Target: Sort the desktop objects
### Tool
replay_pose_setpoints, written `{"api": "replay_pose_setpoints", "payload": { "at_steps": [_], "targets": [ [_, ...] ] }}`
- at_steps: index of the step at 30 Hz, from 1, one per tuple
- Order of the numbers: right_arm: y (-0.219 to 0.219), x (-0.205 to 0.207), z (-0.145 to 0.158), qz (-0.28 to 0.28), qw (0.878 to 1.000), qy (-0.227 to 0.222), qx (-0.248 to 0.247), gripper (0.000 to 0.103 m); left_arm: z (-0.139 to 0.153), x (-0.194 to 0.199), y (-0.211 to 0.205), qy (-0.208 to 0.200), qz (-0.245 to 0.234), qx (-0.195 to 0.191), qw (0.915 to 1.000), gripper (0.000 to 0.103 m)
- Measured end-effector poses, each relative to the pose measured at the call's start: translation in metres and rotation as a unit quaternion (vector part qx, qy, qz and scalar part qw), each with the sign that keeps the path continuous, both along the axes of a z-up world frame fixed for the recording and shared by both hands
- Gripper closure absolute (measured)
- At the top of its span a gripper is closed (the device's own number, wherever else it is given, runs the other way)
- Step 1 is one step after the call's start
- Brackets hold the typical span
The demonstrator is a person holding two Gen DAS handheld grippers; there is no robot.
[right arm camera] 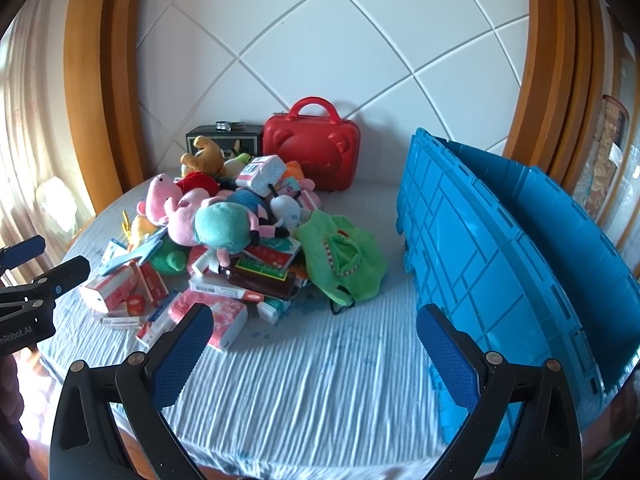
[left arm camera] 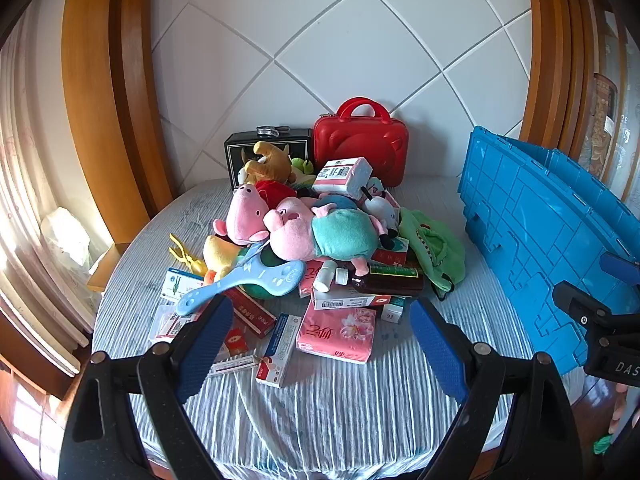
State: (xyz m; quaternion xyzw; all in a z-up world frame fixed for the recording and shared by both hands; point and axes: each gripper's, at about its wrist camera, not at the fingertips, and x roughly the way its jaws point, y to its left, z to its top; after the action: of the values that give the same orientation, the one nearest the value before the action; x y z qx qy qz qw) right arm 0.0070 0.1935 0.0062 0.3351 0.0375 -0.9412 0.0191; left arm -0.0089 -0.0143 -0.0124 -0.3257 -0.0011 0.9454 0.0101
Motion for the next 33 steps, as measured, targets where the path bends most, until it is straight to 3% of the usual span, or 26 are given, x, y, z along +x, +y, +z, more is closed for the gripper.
{"api": "replay_pose_setpoints", "payload": {
  "at_steps": [8, 14, 24, 33],
  "targets": [
    [0.0, -0.006, -0.007, 0.003, 1.0, -0.01, -0.006, 0.0, -0.012, -0.006, -0.013, -0.014, 0.016, 0.004, 0.9998, 0.012],
    [-0.001, -0.031, -0.027, 0.024, 0.999, -0.043, -0.015, 0.0, -0.043, -0.022, -0.035, -0.065, 0.051, 0.018, 0.9964, 0.012],
    [-0.001, -0.111, -0.075, 0.075, 0.991, -0.102, -0.042, 0.0, -0.09, -0.04, -0.1, -0.122, 0.157, 0.006, 0.98, 0.012],
    [0.007, -0.167, -0.136, 0.106, 0.978, -0.176, -0.042, 0.0, -0.152, -0.067, -0.115, -0.195, 0.195, 0.025, 0.9609, 0.012]
  ]
}}
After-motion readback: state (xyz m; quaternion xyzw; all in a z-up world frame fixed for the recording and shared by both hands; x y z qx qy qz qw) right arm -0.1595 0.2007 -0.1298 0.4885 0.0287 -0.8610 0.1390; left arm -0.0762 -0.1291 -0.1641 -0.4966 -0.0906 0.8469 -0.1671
